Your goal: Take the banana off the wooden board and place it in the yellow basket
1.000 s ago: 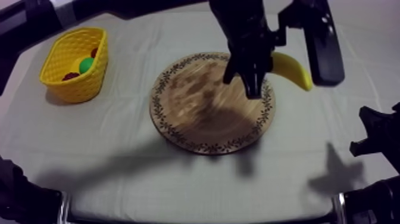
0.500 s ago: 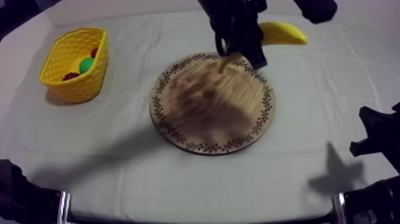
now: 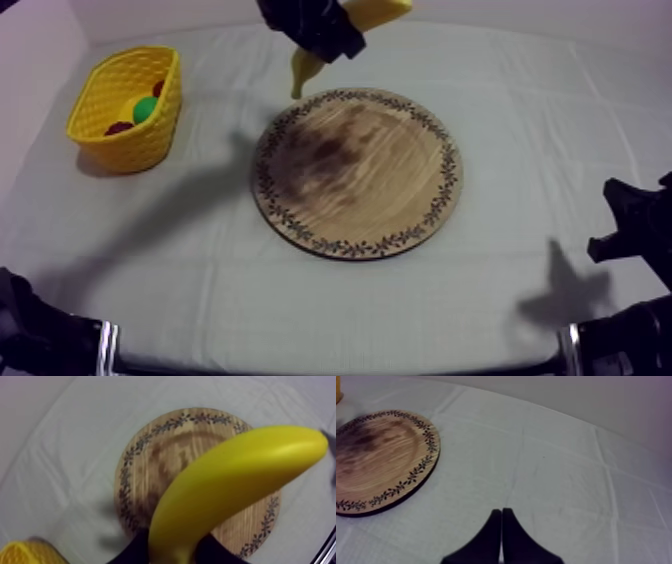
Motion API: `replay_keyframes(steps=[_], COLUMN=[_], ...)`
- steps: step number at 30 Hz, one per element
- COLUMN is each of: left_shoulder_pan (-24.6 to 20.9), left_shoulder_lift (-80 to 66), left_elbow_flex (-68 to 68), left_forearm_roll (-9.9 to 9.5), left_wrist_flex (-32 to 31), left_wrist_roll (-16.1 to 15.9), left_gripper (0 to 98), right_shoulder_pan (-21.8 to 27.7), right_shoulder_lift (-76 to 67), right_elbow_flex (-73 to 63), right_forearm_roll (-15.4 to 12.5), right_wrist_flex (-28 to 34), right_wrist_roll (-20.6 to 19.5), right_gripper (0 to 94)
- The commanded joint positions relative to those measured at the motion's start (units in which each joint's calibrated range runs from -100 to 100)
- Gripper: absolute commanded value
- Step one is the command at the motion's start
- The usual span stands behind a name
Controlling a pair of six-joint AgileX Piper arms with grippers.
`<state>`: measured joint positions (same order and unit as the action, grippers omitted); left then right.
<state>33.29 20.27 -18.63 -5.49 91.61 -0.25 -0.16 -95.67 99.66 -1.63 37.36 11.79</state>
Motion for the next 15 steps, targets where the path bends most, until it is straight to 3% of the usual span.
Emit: replay_keyframes(steps=[1, 15], left_shoulder_pan=[-1.55, -10.1], left_shoulder_lift=[-0.37, -3.6], left_elbow_flex=[0.47, 5.68], left_forearm_roll=[0.22, 1.39], left_wrist_flex=[0.44, 1.62], left_wrist_roll=[0.75, 5.48], left_gripper=[27.8, 28.2], right_shoulder_pan=[0.0, 0.0], right_shoulder_lift=[0.0, 0.0], right_elbow_flex=[0.01, 0.01], right_forearm_roll=[0.0, 0.0], right_wrist_flex=[-0.02, -0.02], right_wrist_roll=[0.01, 0.01], right_gripper=[0.3, 0.3])
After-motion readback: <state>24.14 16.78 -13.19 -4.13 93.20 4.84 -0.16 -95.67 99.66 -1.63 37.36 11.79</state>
